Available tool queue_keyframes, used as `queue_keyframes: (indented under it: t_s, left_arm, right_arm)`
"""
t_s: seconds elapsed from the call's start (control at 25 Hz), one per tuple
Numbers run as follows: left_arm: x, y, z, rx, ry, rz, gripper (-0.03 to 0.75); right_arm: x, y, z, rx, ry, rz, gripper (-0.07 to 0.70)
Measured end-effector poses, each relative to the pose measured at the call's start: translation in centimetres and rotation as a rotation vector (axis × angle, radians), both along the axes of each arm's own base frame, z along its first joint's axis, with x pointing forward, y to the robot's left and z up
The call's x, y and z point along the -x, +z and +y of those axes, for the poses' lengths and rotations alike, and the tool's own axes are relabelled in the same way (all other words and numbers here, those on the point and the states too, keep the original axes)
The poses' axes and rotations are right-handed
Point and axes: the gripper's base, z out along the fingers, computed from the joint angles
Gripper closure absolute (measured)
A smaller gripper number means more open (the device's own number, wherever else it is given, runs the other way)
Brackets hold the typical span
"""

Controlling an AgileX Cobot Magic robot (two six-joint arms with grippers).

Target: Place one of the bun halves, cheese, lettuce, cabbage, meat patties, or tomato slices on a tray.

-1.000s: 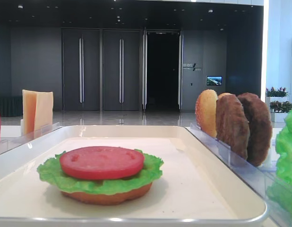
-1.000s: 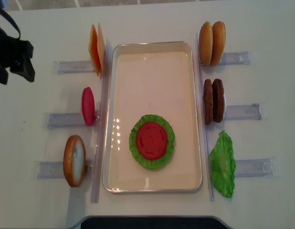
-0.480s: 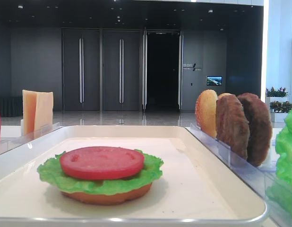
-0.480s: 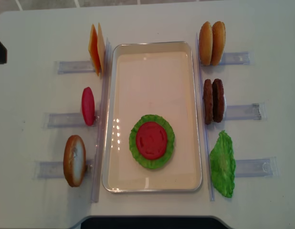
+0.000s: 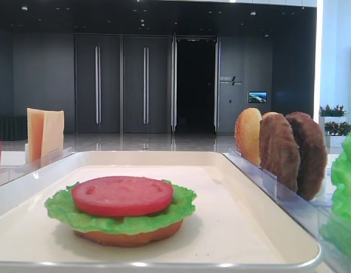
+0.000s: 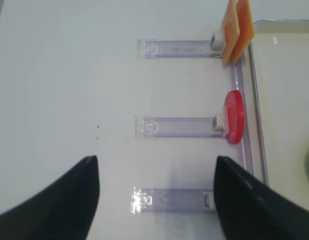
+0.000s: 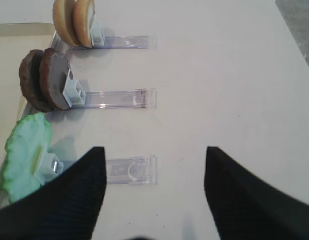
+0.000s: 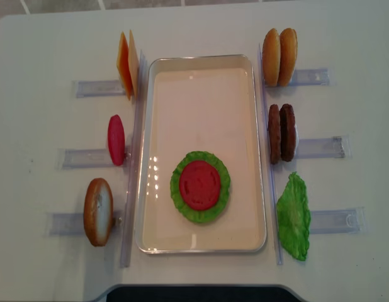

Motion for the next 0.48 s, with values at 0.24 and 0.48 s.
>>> queue_keyframes:
  t_s: [0.24,0.48]
  left_arm:
    - [3.3,-2.6,-0.3,-0.003,-0.006,-0.058,0.171]
    - [5.8,-4.3,-0.5,-0.006,-0.007,-0.116,0.171]
  right_arm:
    - [0.0,0.0,0.0,0.0,0.0,0.0,0.192]
    - [0.0,0.0,0.0,0.0,0.0,0.0,0.192]
